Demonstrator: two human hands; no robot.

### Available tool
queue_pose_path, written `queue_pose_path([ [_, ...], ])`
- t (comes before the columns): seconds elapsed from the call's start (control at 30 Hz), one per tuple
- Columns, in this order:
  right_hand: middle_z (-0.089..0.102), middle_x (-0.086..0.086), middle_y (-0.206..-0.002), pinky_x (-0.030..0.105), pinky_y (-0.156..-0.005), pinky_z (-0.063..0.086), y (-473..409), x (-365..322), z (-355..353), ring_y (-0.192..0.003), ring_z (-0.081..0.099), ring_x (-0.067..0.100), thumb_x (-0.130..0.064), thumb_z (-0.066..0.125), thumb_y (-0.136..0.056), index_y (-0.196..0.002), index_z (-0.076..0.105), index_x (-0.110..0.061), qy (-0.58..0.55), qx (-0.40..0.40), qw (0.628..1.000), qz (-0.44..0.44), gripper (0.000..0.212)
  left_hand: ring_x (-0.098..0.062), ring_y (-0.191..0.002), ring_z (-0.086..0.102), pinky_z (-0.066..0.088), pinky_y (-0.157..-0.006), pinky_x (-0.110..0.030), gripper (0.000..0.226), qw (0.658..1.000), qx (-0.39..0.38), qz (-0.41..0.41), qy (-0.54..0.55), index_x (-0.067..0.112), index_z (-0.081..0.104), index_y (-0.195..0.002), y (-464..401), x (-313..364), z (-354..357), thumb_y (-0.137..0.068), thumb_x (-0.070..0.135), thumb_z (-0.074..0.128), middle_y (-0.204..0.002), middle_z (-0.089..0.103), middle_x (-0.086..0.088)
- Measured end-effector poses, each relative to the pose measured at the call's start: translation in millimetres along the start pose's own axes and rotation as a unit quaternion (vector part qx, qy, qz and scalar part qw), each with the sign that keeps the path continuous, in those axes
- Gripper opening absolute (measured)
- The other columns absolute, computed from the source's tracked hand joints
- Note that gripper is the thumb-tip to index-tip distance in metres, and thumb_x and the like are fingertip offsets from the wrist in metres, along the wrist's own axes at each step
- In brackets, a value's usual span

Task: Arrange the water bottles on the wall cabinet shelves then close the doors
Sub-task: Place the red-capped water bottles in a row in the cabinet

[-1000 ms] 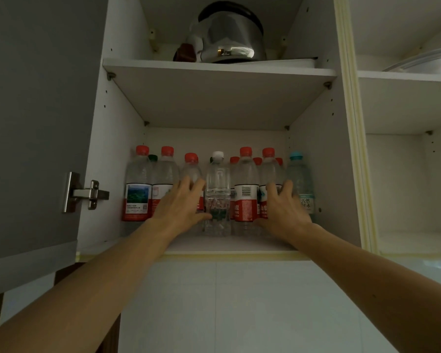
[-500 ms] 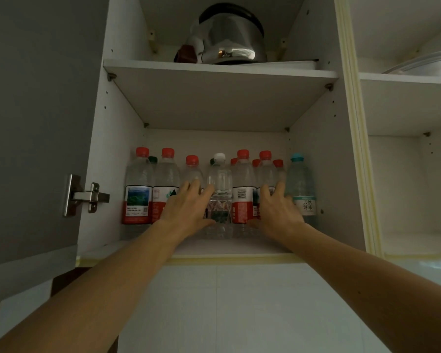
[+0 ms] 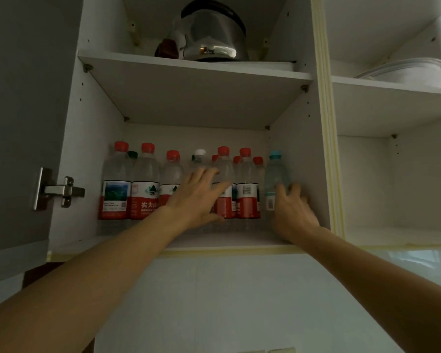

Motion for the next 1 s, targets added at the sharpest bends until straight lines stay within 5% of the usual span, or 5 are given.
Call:
queue_pose_path([
  [0.47, 0.038, 0.020, -0.145, 0.046, -0.107, 0.046, -2.3, 7.9, 11.7, -0.127, 0.051, 0.038, -0.010, 0.057, -0.097, -0.154, 0.022, -0.014, -0.046, -0.105, 0.993, -0.004, 0.067, -0.043, -0.152, -0.012, -0.005, -0.120, -0.064, 0.106, 0.992, -0.096, -0.048, -0.070, 0.028, -0.008, -0.161, -48.7, 51.5, 23.6, -0.086, 0.075, 0.051, -0.166, -0.019, -0.019],
  [0.63, 0.034, 0.019, -0.152, 0.049, -0.113, 0.041, -7.5, 8.2, 18.6, -0.133, 0.046, 0.038, -0.017, 0.059, -0.098, -0.156, 0.022, -0.020, -0.076, -0.121, 0.990, -0.010, 0.069, -0.042, -0.153, -0.009, -0.001, -0.121, -0.063, 0.107, 0.992, -0.082, -0.045, -0.086, 0.025, -0.007, -0.161, -50.3, 56.1, 27.4, -0.086, 0.077, 0.049, -0.166, -0.013, -0.020],
  [0.73, 0.044, 0.015, -0.147, 0.050, -0.110, 0.044, -9.4, 11.5, 19.3, -0.128, 0.052, 0.035, -0.042, 0.063, -0.096, -0.153, 0.031, -0.020, -0.146, -0.101, 0.984, -0.009, 0.069, -0.041, -0.153, -0.003, 0.002, -0.122, -0.060, 0.102, 0.995, -0.067, -0.043, -0.062, 0.025, 0.003, -0.161, -47.7, 55.1, 28.6, -0.086, 0.075, 0.051, -0.167, -0.003, -0.020],
  [0.83, 0.057, 0.011, -0.132, 0.047, -0.099, 0.053, -5.6, 15.2, 12.0, -0.112, 0.061, 0.029, -0.052, 0.063, -0.093, -0.140, 0.050, -0.017, -0.220, -0.031, 0.975, -0.011, 0.060, -0.037, -0.150, 0.014, 0.010, -0.123, -0.054, 0.087, 0.999, -0.020, -0.044, -0.026, 0.021, 0.024, -0.157, -42.2, 52.1, 16.9, -0.089, 0.064, 0.058, -0.162, 0.020, -0.019],
  [1.0, 0.059, 0.007, -0.123, 0.034, -0.089, 0.051, 21.4, 15.6, -14.5, -0.104, 0.059, 0.021, -0.037, 0.061, -0.098, -0.128, 0.059, -0.014, -0.269, 0.116, 0.953, -0.084, 0.037, -0.029, -0.129, 0.041, 0.039, -0.105, -0.043, 0.059, 0.993, 0.038, -0.083, 0.070, 0.016, 0.050, -0.138, -20.5, 51.1, -25.1, -0.092, 0.050, 0.064, -0.141, 0.046, -0.010],
])
Point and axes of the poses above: each hand's wrist, its own y-axis away from the middle knuckle, its own z-axis out of the palm, x = y × z, the point moved 5 cm from there along -y, towards the middle knuckle
